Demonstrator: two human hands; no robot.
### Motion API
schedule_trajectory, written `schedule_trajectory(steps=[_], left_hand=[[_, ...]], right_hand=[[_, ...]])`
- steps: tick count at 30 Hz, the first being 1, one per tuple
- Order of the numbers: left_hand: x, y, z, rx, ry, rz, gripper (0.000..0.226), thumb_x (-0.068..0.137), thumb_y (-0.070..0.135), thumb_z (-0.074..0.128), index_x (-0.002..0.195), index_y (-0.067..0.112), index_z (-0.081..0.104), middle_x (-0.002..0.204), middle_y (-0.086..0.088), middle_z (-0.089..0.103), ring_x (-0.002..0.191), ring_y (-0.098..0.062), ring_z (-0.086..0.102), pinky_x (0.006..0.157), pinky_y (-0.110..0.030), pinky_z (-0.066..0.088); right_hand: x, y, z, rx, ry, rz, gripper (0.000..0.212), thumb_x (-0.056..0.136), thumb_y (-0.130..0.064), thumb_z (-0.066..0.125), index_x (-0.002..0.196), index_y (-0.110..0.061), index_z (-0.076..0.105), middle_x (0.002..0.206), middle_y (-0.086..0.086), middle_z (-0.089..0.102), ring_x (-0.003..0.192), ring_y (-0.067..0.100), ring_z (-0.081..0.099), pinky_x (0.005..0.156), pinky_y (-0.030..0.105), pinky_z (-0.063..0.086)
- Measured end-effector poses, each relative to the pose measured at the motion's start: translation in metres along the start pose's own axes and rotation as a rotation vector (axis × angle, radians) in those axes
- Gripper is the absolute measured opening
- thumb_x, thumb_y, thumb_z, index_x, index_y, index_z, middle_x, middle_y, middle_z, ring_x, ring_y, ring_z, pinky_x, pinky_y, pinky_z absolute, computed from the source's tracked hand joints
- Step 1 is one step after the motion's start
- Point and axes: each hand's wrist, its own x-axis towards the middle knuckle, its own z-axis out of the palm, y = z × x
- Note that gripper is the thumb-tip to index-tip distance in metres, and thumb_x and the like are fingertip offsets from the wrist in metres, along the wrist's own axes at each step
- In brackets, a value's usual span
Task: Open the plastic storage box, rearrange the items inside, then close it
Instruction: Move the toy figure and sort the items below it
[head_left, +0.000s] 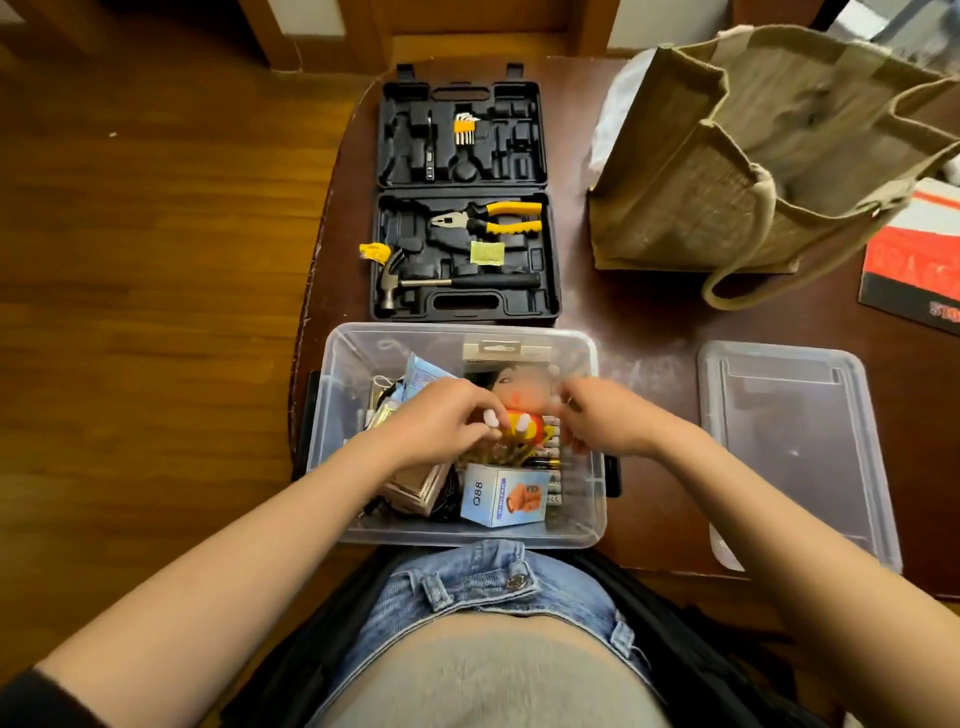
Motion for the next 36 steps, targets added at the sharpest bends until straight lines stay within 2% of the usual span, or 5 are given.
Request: schedule_trajectory(steps=[6, 15, 22, 30, 36], left_hand=[[-0.02, -0.018, -0.021, -0.082, 0.142, -0.121, 0.013, 0.084, 0.019, 0.068, 0.085, 0.031, 0.071, 0.093, 0.007, 0.07, 0.086, -0.009, 0.061, 0.073, -0.025, 0.047], [-0.028, -0.026, -0.027, -0.096, 0.315, -0.291, 0.011, 0.077, 0.025, 0.066, 0.072, 0.035, 0.063, 0.07, 0.02, 0.058, 0.069, 0.002, 0.053, 0.054, -0.021, 0.038], [-0.021, -0.019, -0.015, 0.286, 0.275, -0.136, 0.018, 0.081, 0.025, 0.054, 0.096, 0.018, 0.059, 0.106, -0.001, 0.047, 0.102, -0.019, 0.044, 0.081, -0.034, 0.037], [-0.015, -0.018, -0.001, 0.497, -0.005, -0.114, 0.041, 0.071, 0.064, 0.061, 0.086, 0.026, 0.052, 0.099, 0.004, 0.049, 0.096, -0.017, 0.047, 0.084, -0.036, 0.033], [-0.004, -0.015, -0.003, 0.434, -0.059, -0.121, 0.039, 0.066, 0.062, 0.071, 0.082, 0.031, 0.055, 0.096, 0.007, 0.055, 0.093, -0.017, 0.053, 0.075, -0.033, 0.032]], right_hand=[[0.011, -0.021, 0.024, -0.233, -0.452, -0.014, 0.02, 0.096, -0.012, 0.042, 0.087, -0.003, 0.058, 0.084, 0.008, 0.053, 0.075, 0.022, 0.047, 0.061, 0.028, 0.037], [0.026, -0.034, 0.056, -0.183, -0.476, 0.187, 0.027, 0.099, -0.018, 0.046, 0.076, -0.005, 0.053, 0.089, 0.012, 0.061, 0.071, 0.019, 0.05, 0.057, 0.026, 0.044], [0.032, -0.028, 0.059, 0.816, -0.382, 0.374, 0.026, 0.101, -0.012, 0.037, 0.077, -0.007, 0.045, 0.061, 0.006, 0.062, 0.072, 0.021, 0.065, 0.072, 0.035, 0.054], [0.032, -0.017, 0.062, -0.424, -0.307, 0.0, 0.024, 0.092, -0.03, 0.056, 0.08, -0.009, 0.06, 0.08, 0.007, 0.058, 0.076, 0.022, 0.049, 0.059, 0.029, 0.038], [0.031, -0.014, 0.084, -0.581, -0.409, 0.055, 0.022, 0.09, -0.016, 0.055, 0.108, -0.004, 0.062, 0.113, 0.012, 0.062, 0.102, 0.029, 0.059, 0.078, 0.033, 0.048]])
